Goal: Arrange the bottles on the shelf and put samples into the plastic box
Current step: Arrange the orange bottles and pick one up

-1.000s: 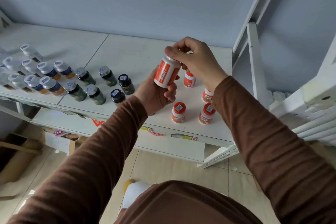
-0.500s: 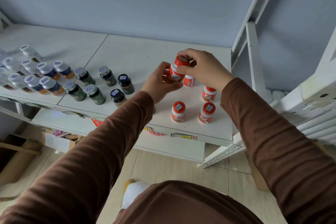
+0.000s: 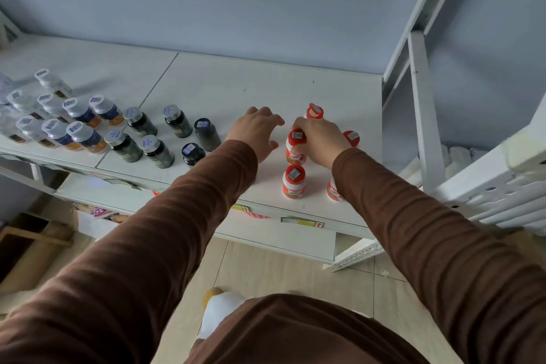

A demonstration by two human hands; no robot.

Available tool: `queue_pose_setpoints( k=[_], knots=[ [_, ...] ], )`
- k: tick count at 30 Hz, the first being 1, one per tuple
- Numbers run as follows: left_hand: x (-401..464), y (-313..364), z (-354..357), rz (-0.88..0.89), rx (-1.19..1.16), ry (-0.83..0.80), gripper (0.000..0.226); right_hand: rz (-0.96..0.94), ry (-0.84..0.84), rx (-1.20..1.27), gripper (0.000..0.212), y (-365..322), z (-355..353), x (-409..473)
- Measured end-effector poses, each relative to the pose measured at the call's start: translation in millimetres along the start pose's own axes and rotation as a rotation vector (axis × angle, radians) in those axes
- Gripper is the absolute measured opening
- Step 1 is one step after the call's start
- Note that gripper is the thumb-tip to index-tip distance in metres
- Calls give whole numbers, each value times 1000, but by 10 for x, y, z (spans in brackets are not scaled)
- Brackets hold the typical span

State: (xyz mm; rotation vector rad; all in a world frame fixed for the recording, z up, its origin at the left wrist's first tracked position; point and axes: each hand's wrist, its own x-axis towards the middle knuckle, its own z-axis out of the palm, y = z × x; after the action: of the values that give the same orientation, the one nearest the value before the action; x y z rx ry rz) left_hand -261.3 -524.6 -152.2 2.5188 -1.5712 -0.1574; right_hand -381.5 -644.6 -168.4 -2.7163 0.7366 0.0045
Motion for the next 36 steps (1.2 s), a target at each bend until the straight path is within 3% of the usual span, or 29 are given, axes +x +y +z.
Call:
queue_pose_setpoints(
  k=[8,11,14,16,19,21,26,30,36],
  knots=[
    [83,25,68,-1,27,-26,47,-12,-44,-101,43,43,166,63],
    [147,19,53,-7,14,-25,48,44,-71,53,45,91,65,105],
    [209,-9,31,-3,11,-27,48,94,206,203,40,193,-142,230],
    [237,-16,28,-20,4,-24,48,153,271,149,43,281,-230,350],
    [284,-19,56,-39,11,-25,49,191,68,12,57,384,-212,540],
    [315,-30,80,-42,16,-32,49,163,-26,-28,55,409,-145,630],
    [376,-52,56,-44,-26,-23,47,129,-33,-55,37,384,-119,678],
    [376,-157,8,-132,-298,8,53,122,7,281,36,251,-365,660],
    [299,-262,-236,-121,-1222,57,50,70,63,829,45,-208,-935,529]
  ],
)
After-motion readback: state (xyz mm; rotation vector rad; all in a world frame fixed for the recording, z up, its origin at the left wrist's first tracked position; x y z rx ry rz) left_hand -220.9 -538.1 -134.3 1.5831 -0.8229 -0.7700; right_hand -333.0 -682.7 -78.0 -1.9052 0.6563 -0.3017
